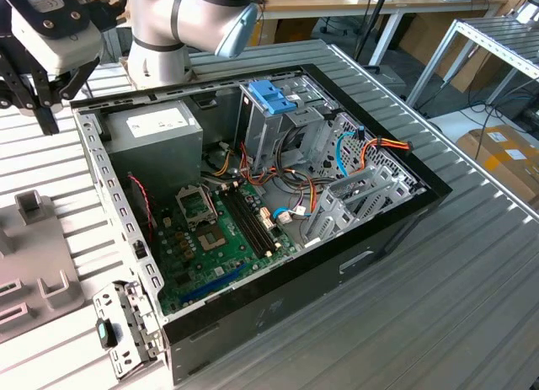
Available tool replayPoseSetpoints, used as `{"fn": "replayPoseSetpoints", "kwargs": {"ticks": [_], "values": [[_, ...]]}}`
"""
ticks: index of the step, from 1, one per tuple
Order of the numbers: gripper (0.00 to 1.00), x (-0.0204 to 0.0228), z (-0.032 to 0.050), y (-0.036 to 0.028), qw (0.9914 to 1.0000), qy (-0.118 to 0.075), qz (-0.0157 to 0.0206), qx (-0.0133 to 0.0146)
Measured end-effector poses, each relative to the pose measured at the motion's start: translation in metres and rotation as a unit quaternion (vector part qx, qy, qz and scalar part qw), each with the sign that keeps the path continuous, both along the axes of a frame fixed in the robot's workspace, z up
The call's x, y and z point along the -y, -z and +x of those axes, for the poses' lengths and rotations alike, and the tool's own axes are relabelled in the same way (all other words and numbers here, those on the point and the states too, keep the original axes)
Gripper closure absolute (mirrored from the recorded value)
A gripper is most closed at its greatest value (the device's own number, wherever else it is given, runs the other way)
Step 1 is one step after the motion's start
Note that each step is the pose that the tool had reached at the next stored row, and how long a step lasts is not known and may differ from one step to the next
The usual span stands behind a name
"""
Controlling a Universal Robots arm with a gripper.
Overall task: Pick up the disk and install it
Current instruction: 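Reach for the disk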
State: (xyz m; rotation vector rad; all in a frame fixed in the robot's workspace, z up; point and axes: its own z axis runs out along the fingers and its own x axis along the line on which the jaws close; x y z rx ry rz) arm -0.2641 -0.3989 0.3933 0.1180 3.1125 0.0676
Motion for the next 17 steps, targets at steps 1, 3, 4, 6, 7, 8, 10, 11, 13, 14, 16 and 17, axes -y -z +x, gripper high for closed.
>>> {"fn": "replayPoseSetpoints", "kwargs": {"ticks": [1, 3, 4, 6, 7, 8, 10, 11, 13, 14, 16, 17], "values": [[0.89, 0.0, -0.0005, 0.0, 1.0, 0.0, 0.0, 0.0], [0.89, 0.0, -0.0016, 0.0, 1.0, 0.0, 0.0, 0.0], [0.89, 0.0, -0.0021, 0.0, 1.0, 0.0, 0.0, 0.0], [0.89, 0.0, -0.0038, 0.0, 1.0, 0.0, 0.0, 0.0], [0.89, 0.0, -0.0047, 0.0, 1.0, 0.0, 0.0, 0.0], [0.89, 0.0, -0.0052, 0.0, 1.0, 0.0, 0.0, 0.0], [0.89, 0.0, -0.0062, 0.0, 1.0, 0.0, 0.0, 0.0], [0.89, 0.0, -0.0068, 0.0, 1.0, 0.0, 0.0, 0.0], [0.89, 0.0, -0.0077, 0.0, 1.0, 0.0, 0.0, 0.0], [0.89, 0.0, -0.0084, 0.0, 1.0, 0.0, 0.0, 0.0], [0.89, 0.0, -0.0094, 0.0, 1.0, 0.0, 0.0, 0.0], [0.89, 0.0, -0.01, 0.0, 1.0, 0.0, 0.0, 0.0]]}}
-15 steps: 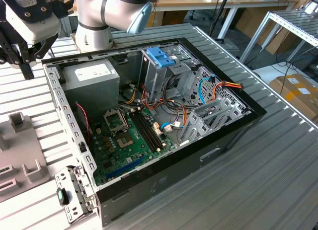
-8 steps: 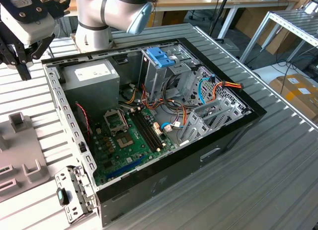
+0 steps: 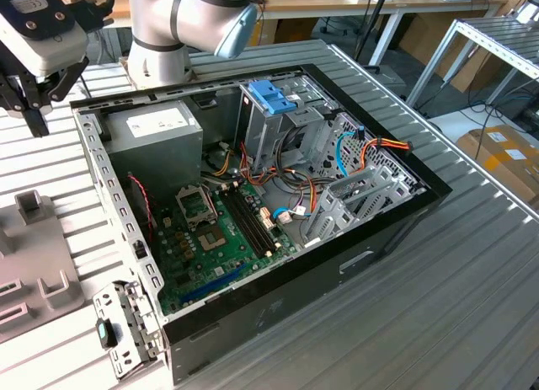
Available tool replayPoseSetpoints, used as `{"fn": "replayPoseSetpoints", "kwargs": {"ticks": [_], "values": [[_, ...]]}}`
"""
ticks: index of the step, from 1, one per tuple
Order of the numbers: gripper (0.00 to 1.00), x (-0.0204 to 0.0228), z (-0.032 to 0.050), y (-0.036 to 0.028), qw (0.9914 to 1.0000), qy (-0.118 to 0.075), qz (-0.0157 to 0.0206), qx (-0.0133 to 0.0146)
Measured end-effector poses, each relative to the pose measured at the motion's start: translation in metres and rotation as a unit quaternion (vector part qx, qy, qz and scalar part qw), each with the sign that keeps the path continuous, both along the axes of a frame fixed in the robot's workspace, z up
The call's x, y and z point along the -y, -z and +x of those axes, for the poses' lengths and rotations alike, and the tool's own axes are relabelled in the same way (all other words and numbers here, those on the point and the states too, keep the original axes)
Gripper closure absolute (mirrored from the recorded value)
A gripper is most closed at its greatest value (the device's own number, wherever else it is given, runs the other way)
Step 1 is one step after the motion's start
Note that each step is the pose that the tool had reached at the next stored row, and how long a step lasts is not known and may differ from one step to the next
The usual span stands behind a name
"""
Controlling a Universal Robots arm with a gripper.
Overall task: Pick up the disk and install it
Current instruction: 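Reach for the disk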
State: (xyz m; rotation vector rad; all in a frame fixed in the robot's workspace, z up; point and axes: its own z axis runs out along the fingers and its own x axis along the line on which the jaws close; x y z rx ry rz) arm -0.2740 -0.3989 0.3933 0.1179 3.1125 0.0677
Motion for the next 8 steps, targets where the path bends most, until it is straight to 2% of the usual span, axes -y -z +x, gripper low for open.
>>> {"fn": "replayPoseSetpoints", "kwargs": {"ticks": [8], "values": [[0.89, 0.0, -0.0058, 0.0, 1.0, 0.0, 0.0, 0.0]]}}
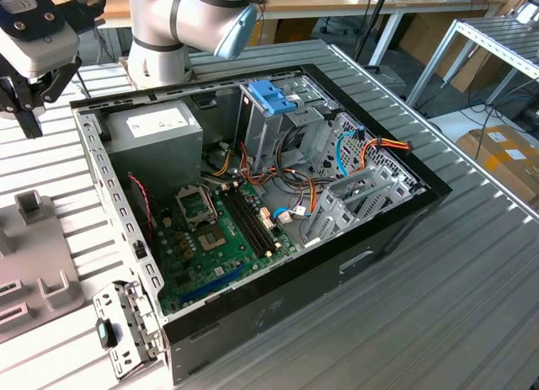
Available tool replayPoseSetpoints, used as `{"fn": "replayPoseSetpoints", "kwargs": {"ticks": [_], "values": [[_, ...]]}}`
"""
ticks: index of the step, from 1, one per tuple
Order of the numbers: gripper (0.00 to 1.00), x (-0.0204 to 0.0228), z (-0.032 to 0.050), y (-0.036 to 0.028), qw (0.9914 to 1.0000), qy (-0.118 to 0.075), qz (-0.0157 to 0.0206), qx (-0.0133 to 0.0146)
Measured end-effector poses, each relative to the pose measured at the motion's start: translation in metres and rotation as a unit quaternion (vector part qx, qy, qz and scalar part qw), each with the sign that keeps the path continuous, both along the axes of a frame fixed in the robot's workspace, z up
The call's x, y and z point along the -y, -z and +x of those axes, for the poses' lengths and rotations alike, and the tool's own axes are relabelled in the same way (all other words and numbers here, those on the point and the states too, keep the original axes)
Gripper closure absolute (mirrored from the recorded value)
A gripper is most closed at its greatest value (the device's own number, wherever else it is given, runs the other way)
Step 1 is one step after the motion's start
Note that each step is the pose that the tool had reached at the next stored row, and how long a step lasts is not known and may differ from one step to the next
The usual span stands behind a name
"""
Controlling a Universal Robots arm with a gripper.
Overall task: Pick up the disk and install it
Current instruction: 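Reach for the disk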
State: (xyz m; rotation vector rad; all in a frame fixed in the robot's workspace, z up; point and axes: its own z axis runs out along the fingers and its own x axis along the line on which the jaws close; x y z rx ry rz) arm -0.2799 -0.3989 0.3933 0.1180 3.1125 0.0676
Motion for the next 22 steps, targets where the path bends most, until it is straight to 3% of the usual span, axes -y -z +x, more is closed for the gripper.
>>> {"fn": "replayPoseSetpoints", "kwargs": {"ticks": [22], "values": [[0.89, 0.0, -0.0167, 0.0, 1.0, 0.0, 0.0, 0.0]]}}
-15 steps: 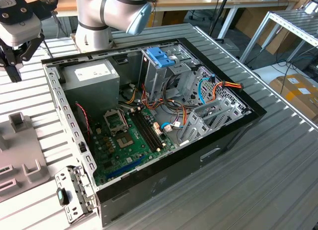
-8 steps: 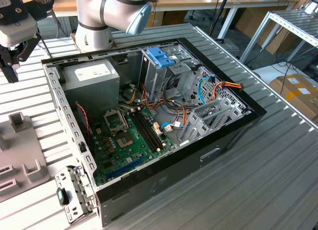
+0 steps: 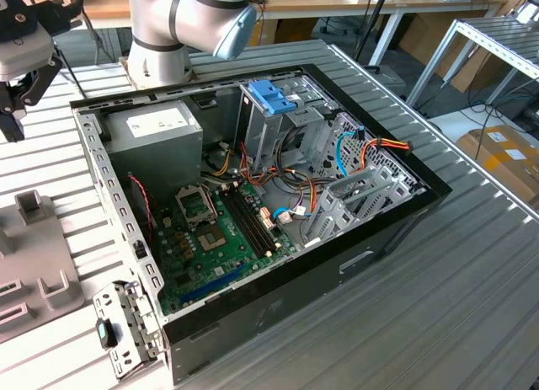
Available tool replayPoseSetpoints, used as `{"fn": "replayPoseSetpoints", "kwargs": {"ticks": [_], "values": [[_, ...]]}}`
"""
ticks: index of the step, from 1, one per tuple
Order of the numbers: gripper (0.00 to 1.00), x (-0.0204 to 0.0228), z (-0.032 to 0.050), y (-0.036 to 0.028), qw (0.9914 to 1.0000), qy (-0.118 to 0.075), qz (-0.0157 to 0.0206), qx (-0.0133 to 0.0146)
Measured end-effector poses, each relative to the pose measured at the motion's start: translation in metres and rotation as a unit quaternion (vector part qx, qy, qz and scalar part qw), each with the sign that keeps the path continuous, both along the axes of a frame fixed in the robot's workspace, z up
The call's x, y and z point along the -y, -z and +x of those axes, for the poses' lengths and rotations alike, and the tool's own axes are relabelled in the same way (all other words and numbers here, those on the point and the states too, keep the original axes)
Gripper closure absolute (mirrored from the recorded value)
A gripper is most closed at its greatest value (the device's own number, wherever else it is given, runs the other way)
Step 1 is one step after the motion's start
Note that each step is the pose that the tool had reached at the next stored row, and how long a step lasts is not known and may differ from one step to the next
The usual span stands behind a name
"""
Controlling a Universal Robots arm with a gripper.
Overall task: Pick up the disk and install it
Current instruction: 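Reach for the disk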
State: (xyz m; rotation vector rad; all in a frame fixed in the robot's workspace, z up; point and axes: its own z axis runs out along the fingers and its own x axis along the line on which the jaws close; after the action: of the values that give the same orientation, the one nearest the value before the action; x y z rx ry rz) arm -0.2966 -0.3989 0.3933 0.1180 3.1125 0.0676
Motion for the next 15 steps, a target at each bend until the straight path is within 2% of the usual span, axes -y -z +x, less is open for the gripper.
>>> {"fn": "replayPoseSetpoints", "kwargs": {"ticks": [15], "values": [[0.89, 0.0, -0.0101, 0.0, 1.0, 0.0, 0.0, 0.0]]}}
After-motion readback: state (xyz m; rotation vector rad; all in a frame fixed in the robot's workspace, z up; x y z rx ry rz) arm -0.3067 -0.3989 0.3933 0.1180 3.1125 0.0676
